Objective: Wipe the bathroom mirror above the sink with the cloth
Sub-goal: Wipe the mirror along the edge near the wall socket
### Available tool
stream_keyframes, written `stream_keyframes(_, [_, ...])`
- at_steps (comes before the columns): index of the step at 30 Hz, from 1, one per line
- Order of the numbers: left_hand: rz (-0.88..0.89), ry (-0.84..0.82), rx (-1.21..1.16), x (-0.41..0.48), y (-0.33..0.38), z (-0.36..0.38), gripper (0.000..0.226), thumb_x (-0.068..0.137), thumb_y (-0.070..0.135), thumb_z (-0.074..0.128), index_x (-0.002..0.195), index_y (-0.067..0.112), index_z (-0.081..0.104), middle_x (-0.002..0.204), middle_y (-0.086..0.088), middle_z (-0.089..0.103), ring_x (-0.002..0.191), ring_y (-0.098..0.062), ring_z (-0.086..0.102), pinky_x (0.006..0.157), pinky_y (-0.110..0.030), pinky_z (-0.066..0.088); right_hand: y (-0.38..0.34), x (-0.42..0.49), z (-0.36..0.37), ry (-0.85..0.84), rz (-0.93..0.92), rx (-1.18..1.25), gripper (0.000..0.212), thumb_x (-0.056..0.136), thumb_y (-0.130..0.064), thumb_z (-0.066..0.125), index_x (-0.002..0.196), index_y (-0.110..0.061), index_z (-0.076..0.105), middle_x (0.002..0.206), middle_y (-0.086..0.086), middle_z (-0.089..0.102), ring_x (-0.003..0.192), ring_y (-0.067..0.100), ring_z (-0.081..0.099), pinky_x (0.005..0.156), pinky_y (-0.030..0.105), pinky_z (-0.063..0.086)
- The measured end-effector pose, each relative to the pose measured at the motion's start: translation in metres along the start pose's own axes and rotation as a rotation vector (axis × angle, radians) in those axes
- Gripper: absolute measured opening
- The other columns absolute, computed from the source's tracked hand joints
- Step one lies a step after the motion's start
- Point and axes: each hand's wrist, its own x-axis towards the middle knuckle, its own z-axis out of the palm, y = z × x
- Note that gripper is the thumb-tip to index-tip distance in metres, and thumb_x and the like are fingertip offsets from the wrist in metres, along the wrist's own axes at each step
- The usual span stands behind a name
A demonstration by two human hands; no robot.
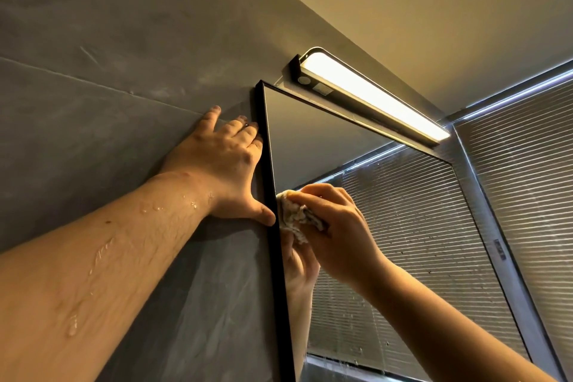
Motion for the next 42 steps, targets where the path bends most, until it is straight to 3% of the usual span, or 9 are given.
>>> stream_keyframes(7, [0.001, -0.01, -0.005, 0.0, -0.001, -0.001, 0.137, 0.046, 0.102, 0.025, 0.152, 0.015, 0.018, 0.161, -0.005, 0.015, 0.149, -0.022, 0.007, 0.119, -0.052, 0.001, -0.004, 0.027, 0.004, 0.011, 0.033, -0.005, 0.042, 0.088, -0.042, 0.051, 0.118, -0.023, 0.073, 0.112, -0.002, 0.065, 0.104, 0.02, 0.057, 0.087, 0.025, 0.046])
stream_keyframes(13, [0.003, -0.003, -0.004, 0.0, 0.0, 0.0, 0.135, 0.046, 0.102, 0.025, 0.151, 0.016, 0.019, 0.16, -0.005, 0.015, 0.149, -0.022, 0.007, 0.119, -0.052, 0.0, 0.003, 0.057, 0.007, 0.005, 0.09, -0.013, 0.032, 0.089, -0.021, 0.065, 0.121, -0.022, 0.071, 0.116, 0.001, 0.064, 0.108, 0.023, 0.057, 0.087, 0.027, 0.046])
stream_keyframes(17, [-0.001, 0.004, -0.009, 0.0, 0.0, 0.001, 0.136, 0.046, 0.102, 0.025, 0.151, 0.016, 0.02, 0.16, -0.005, 0.016, 0.149, -0.021, 0.007, 0.119, -0.052, 0.001, 0.002, 0.042, 0.009, 0.024, 0.083, 0.004, 0.033, 0.088, -0.022, 0.067, 0.12, -0.025, 0.072, 0.114, -0.003, 0.064, 0.107, 0.022, 0.056, 0.087, 0.033, 0.048])
stream_keyframes(23, [0.005, 0.025, 0.003, 0.001, 0.0, 0.001, 0.136, 0.044, 0.101, 0.024, 0.149, 0.016, 0.025, 0.159, -0.005, 0.021, 0.148, -0.022, 0.012, 0.119, -0.052, 0.004, -0.007, 0.005, 0.007, 0.031, 0.052, 0.047, 0.035, 0.087, -0.039, 0.06, 0.117, -0.027, 0.073, 0.11, -0.008, 0.063, 0.104, 0.014, 0.056, 0.091, 0.026, 0.047])
stream_keyframes(29, [0.002, 0.028, 0.014, -0.002, 0.0, 0.0, 0.133, 0.049, 0.101, 0.028, 0.149, 0.015, 0.025, 0.159, -0.006, 0.021, 0.148, -0.023, 0.013, 0.119, -0.052, 0.005, -0.012, -0.02, 0.005, 0.029, 0.035, 0.021, 0.034, 0.088, -0.036, 0.06, 0.118, -0.026, 0.072, 0.111, -0.009, 0.064, 0.105, 0.008, 0.054, 0.092, 0.02, 0.044])
stream_keyframes(34, [0.01, 0.029, -0.029, -0.011, 0.004, -0.003, 0.12, 0.058, 0.096, 0.035, 0.148, 0.016, 0.031, 0.157, -0.007, 0.027, 0.147, -0.025, 0.017, 0.119, -0.052, 0.008, -0.018, -0.008, -0.001, 0.011, 0.068, 0.027, 0.038, 0.086, -0.044, 0.057, 0.113, -0.023, 0.075, 0.106, -0.003, 0.068, 0.099, 0.012, 0.059, 0.087, 0.026, 0.048])
stream_keyframes(39, [0.028, -0.055, -0.033, -0.028, 0.016, 0.002, 0.123, 0.061, 0.095, 0.033, 0.153, 0.015, 0.015, 0.161, -0.006, 0.011, 0.149, -0.022, 0.004, 0.119, -0.052, -0.003, -0.017, 0.008, -0.008, -0.049, 0.09, -0.005, 0.03, 0.082, -0.026, 0.065, 0.109, -0.02, 0.076, 0.106, -0.001, 0.069, 0.097, 0.015, 0.06, 0.084, 0.032, 0.053])
stream_keyframes(42, [0.012, -0.015, -0.06, -0.026, 0.016, 0.001, 0.125, 0.058, 0.096, 0.036, 0.152, 0.014, 0.019, 0.161, -0.005, 0.015, 0.149, -0.022, 0.008, 0.119, -0.052, 0.0, -0.023, 0.003, -0.009, -0.081, 0.112, 0.055, 0.036, 0.085, -0.034, 0.054, 0.111, -0.022, 0.075, 0.109, -0.006, 0.065, 0.105, 0.01, 0.056, 0.09, 0.025, 0.047])
